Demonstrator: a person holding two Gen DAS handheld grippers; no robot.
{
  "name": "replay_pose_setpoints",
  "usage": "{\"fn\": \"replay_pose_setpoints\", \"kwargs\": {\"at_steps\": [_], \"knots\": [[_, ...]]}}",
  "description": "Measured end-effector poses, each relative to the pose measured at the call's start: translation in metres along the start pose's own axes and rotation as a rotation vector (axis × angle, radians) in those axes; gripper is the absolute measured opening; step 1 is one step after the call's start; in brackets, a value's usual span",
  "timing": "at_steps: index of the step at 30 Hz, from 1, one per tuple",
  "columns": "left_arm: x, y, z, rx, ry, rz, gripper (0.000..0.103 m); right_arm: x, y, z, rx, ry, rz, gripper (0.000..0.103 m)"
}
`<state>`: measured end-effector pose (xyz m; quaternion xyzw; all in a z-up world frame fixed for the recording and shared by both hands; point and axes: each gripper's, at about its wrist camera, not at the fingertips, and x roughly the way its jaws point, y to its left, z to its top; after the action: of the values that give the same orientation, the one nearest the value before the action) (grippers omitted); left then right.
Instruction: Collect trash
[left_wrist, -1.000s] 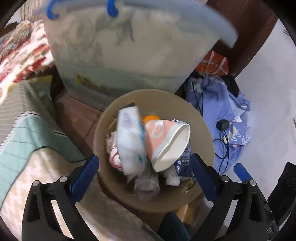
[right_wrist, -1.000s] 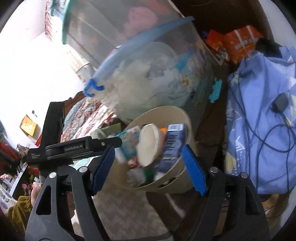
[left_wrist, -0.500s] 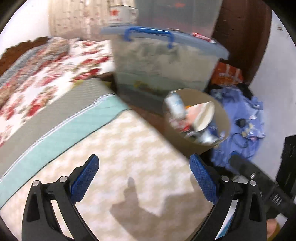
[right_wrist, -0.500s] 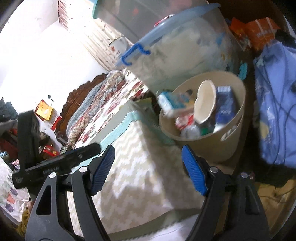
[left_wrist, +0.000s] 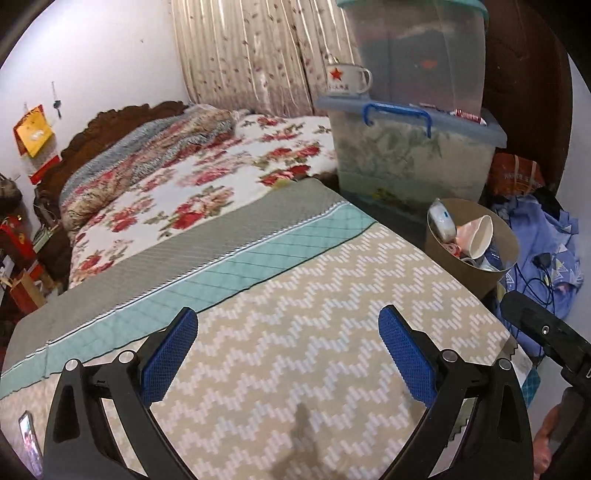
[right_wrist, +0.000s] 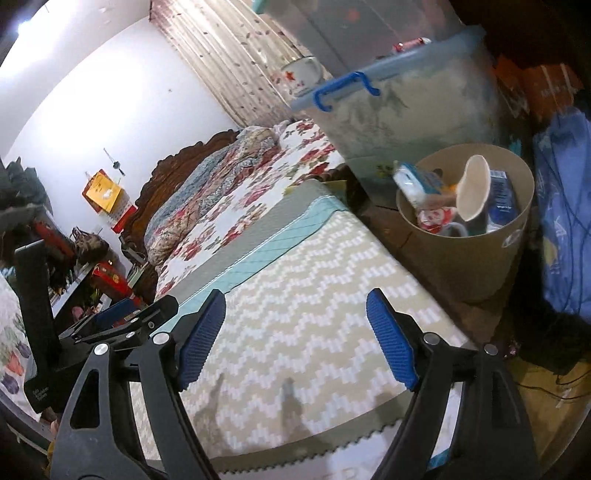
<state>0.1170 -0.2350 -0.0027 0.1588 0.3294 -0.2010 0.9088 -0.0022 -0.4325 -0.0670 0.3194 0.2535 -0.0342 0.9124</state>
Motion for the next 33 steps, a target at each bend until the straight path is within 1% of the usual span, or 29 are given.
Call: {"fn": "replay_pose_setpoints", "kwargs": {"at_steps": [9,13,17,23,27,30,33], "knots": [[-0.03,0.018,-0.014,-0.028,-0.038,0.019,0.094,-0.023,0.034,-0.009,-0.038,-0.035,-0.01,0.082],[-0.043,0.021,-0.02,-0.03,-0.055,0.046,0.094,-0.035,0.043,-0.013,-0.049,-0.063,-0.021,0.086],[-0.054,0.019,-0.023,-0.025,-0.072,0.06,0.094,-0.046,0.045,-0.014,-0.044,-0.09,-0.033,0.091],[-0.07,0.013,-0.027,-0.008,-0.102,0.085,0.095,-0.057,0.04,-0.015,-0.001,-0.098,-0.036,0.092],[-0.08,0.014,-0.027,-0.02,-0.124,0.096,0.094,-0.064,0.037,-0.016,0.013,-0.109,-0.039,0.094],[-0.086,0.015,-0.029,-0.035,-0.135,0.127,0.095,-0.067,0.036,-0.017,0.024,-0.115,-0.037,0.095],[-0.088,0.017,-0.029,-0.041,-0.139,0.136,0.094,-0.068,0.034,-0.018,0.032,-0.12,-0.039,0.095]]}}
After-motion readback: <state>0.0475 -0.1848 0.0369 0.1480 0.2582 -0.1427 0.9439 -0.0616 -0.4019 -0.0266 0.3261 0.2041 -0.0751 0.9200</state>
